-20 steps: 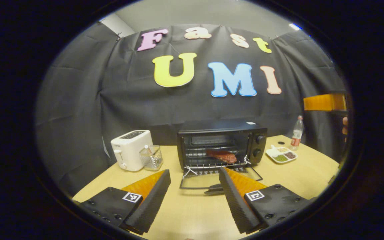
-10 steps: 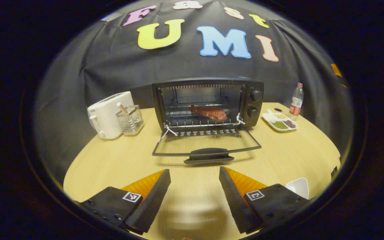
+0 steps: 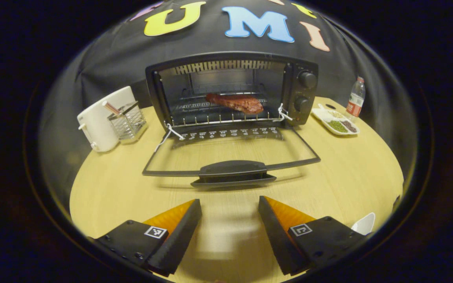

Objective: Open the electric oven with the left hand, put the food in, and close the electric oven.

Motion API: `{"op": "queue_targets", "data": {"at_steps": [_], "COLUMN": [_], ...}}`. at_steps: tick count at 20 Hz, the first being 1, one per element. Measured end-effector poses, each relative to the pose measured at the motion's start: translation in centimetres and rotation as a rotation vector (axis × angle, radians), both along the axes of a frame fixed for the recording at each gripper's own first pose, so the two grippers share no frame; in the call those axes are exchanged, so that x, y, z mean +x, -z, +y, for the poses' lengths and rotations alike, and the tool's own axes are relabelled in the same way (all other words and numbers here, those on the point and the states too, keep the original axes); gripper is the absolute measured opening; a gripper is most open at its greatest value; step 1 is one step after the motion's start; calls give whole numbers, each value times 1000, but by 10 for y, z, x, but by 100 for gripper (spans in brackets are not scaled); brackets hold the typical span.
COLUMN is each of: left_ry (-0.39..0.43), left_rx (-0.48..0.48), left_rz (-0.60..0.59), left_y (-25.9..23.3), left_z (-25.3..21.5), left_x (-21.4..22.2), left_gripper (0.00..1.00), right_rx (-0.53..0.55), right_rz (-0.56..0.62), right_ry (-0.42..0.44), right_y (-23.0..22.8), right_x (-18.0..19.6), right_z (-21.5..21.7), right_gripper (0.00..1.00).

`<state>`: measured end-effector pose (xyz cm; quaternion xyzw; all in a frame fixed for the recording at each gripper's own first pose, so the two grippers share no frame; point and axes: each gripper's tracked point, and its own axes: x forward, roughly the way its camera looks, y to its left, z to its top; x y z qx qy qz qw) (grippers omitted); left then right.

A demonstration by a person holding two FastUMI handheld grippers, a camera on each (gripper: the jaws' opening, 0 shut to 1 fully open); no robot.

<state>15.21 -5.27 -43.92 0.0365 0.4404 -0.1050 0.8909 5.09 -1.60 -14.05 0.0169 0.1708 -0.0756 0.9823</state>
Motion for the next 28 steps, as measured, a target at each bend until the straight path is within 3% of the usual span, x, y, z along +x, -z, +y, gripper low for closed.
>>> {"op": "queue_targets", "data": {"at_steps": [3,6,12,28], "left_ry": [-6,-11,-6,-22], "left_rx": [-19,-21,-13,-83], "left_rz": [0,14,-2,-188], "left_y": [0,3,-4,-88], "left_z": [-5,-8,-7,-2], "left_x": [13,20,21,61], "left_gripper": [94,100,98,98], "right_rx": [-12,-15,-16,-15], "right_rz": [-4,-2,-9,-26], "right_ry": [20,32,33,-6], "right_y": [-2,-4,-4,-5], "right_x": [-1,-3,-1,6], "right_z": [-4,-7,-6,15], "right_gripper": [97,97,97,97]}}
